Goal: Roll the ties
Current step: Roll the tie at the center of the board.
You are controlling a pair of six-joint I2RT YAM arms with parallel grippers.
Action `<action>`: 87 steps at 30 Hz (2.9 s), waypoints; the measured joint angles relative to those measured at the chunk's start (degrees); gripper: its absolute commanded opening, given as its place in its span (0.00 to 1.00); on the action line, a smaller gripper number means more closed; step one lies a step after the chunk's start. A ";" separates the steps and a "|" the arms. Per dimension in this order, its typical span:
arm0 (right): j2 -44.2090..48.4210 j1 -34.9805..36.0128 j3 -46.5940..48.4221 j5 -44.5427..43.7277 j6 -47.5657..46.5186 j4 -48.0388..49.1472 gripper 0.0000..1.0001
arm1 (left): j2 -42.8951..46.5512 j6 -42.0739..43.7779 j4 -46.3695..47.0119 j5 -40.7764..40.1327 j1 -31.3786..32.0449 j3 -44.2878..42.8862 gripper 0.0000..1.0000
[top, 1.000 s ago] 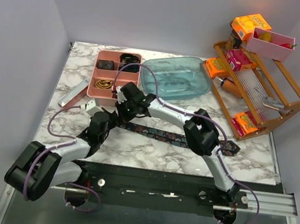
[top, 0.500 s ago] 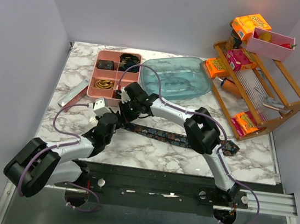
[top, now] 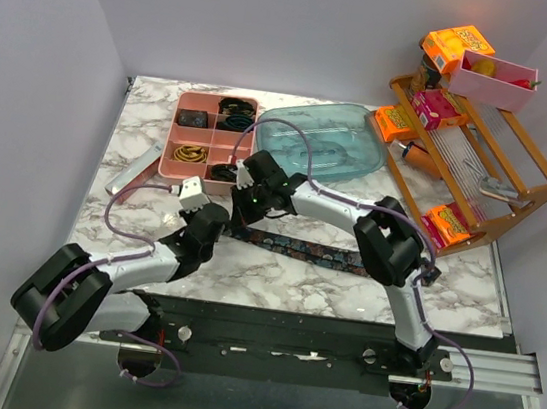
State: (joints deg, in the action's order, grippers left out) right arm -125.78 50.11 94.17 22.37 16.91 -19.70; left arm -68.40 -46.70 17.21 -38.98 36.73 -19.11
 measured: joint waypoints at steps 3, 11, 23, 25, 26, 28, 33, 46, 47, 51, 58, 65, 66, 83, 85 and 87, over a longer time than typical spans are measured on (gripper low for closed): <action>2.54 -0.76 -1.49 -0.22 0.00 0.09 0.01 | -1.16 -0.07 -2.27 -2.03 1.03 -1.31 0.00; 6.36 -3.23 -4.76 -1.11 -0.09 0.85 0.01 | -4.42 -0.72 -10.14 -9.51 5.68 -6.60 0.00; 9.09 -7.54 -12.52 -2.47 -0.28 0.83 0.01 | -12.81 2.73 -13.33 -16.26 11.74 -11.47 0.00; 9.99 -7.96 -13.22 -2.62 -0.28 0.85 0.01 | -14.34 4.31 -12.22 -16.33 12.33 -11.52 0.00; 10.29 -8.09 -13.40 -2.62 -0.28 0.87 0.01 | -14.95 5.05 -11.76 -16.33 12.55 -11.52 0.00; 10.64 -8.15 -13.62 -2.64 -0.28 1.11 0.01 | -16.31 6.86 -10.12 -16.31 13.07 -11.52 0.00; 10.75 -8.17 -13.77 -2.64 -0.26 1.53 0.01 | -17.94 10.84 -7.45 -16.22 14.49 -11.54 0.04; 10.75 -8.46 -14.01 -2.62 -0.24 1.73 0.01 | -19.54 14.12 -4.81 -10.08 15.87 -12.59 0.39; 10.75 -8.52 -14.01 -2.62 -0.22 1.73 0.01 | -19.54 14.12 -4.55 -9.49 15.87 -12.57 0.39; 10.75 -8.59 -14.01 -2.62 -0.22 1.73 0.01 | -19.12 13.92 -3.26 -6.75 15.87 -12.22 0.40; 10.75 -8.59 -14.01 -2.60 -0.24 1.75 0.01 | -17.75 13.92 -0.37 -3.39 15.89 -10.21 0.42; 10.75 -8.59 -14.01 -2.56 -0.35 1.84 0.01 | -15.45 14.32 3.15 -0.50 15.89 -7.32 0.42; 10.75 -8.59 -14.01 -2.51 -0.37 1.84 0.01 | -14.36 14.36 3.34 -0.24 15.89 -6.67 0.43; 10.95 -8.61 -13.73 3.63 0.15 2.29 0.01 | -1.66 14.01 3.91 3.10 15.74 -1.88 0.70; 10.95 -8.59 -13.57 4.42 0.31 2.45 0.01 | 0.48 13.68 3.61 3.65 15.37 -1.16 0.71; 10.99 -8.59 -13.27 5.03 0.61 2.51 0.01 | 2.71 13.33 3.21 4.15 14.78 -0.66 0.70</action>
State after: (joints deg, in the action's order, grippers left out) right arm -114.78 41.52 80.90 27.40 17.52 -17.19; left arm -65.69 -33.36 20.43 -34.83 51.51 -19.77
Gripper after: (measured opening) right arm 0.011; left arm 0.703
